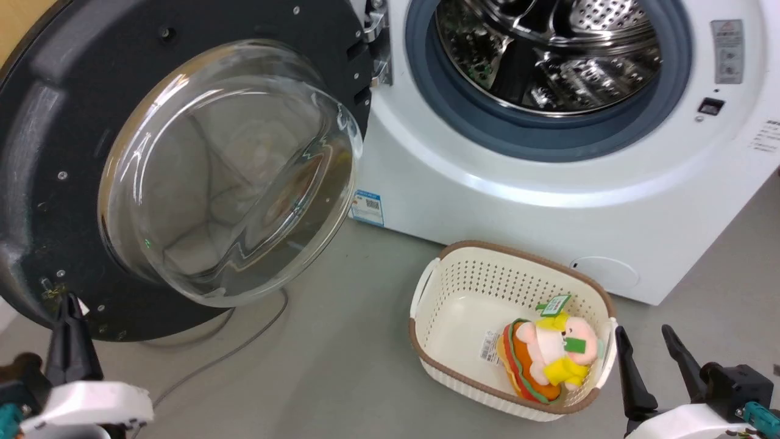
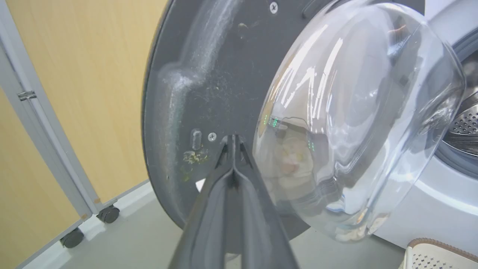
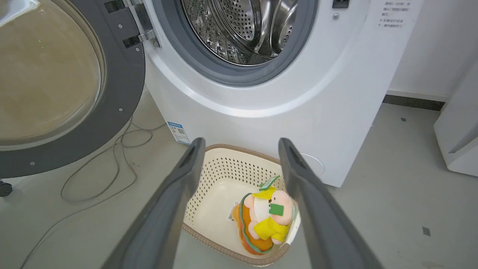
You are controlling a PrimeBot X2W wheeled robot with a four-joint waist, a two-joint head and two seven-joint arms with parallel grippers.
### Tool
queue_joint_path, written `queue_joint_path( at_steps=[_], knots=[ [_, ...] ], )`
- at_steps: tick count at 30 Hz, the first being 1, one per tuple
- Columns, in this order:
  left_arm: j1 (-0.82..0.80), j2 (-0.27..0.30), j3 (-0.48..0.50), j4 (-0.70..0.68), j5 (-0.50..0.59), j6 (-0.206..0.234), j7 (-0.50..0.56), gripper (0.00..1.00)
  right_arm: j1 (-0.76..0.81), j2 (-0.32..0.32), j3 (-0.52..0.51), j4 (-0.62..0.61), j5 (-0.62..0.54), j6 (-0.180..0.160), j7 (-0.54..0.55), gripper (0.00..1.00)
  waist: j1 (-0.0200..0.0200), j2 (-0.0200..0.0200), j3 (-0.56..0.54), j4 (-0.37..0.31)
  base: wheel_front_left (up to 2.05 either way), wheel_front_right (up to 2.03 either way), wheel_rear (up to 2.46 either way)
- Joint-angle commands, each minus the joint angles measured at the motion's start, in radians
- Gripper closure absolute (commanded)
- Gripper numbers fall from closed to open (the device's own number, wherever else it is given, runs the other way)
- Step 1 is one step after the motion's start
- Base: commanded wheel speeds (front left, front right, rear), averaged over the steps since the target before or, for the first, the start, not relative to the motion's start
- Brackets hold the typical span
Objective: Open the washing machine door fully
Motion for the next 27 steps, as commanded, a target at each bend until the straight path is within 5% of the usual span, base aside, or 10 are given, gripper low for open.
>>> queue_joint_path(
  at_steps=[1,4,7,8,9,27],
  knots=[
    [0.018,-0.008,0.000,-0.018,0.008,0.001,-0.004,1.00,-0.007,0.002,0.002,0.005,0.003,-0.001,-0.007,0.00,0.0000,0.0000,-0.011,-0.009,0.00,0.00,0.00],
    [0.071,-0.043,-0.016,-0.075,0.026,-0.004,-0.004,0.99,-0.003,0.002,0.005,0.014,0.002,-0.001,-0.015,0.00,0.0000,0.0000,-0.026,-0.019,0.00,0.00,0.00],
    [0.121,-0.071,-0.039,-0.117,0.035,-0.009,-0.004,0.41,0.000,0.002,0.007,0.020,0.002,-0.001,-0.022,0.00,0.0000,0.0000,-0.040,-0.030,0.00,0.00,0.00],
    [0.137,-0.080,-0.049,-0.128,0.037,-0.009,-0.004,0.04,0.001,0.002,0.009,0.021,0.002,-0.001,-0.024,0.00,0.0000,0.0000,-0.044,-0.034,0.00,0.00,0.00],
    [0.152,-0.087,-0.061,-0.140,0.040,-0.008,-0.004,0.00,0.001,0.002,0.009,0.021,0.001,-0.001,-0.025,0.00,0.0000,0.0000,-0.047,-0.039,0.00,0.00,0.00],
    [0.152,-0.109,-0.254,-0.114,0.075,-0.062,-0.004,0.00,0.009,0.002,0.024,-0.030,-0.045,-0.001,-0.027,0.00,0.0000,0.0000,-0.073,-0.202,0.00,0.00,0.00]
  ],
)
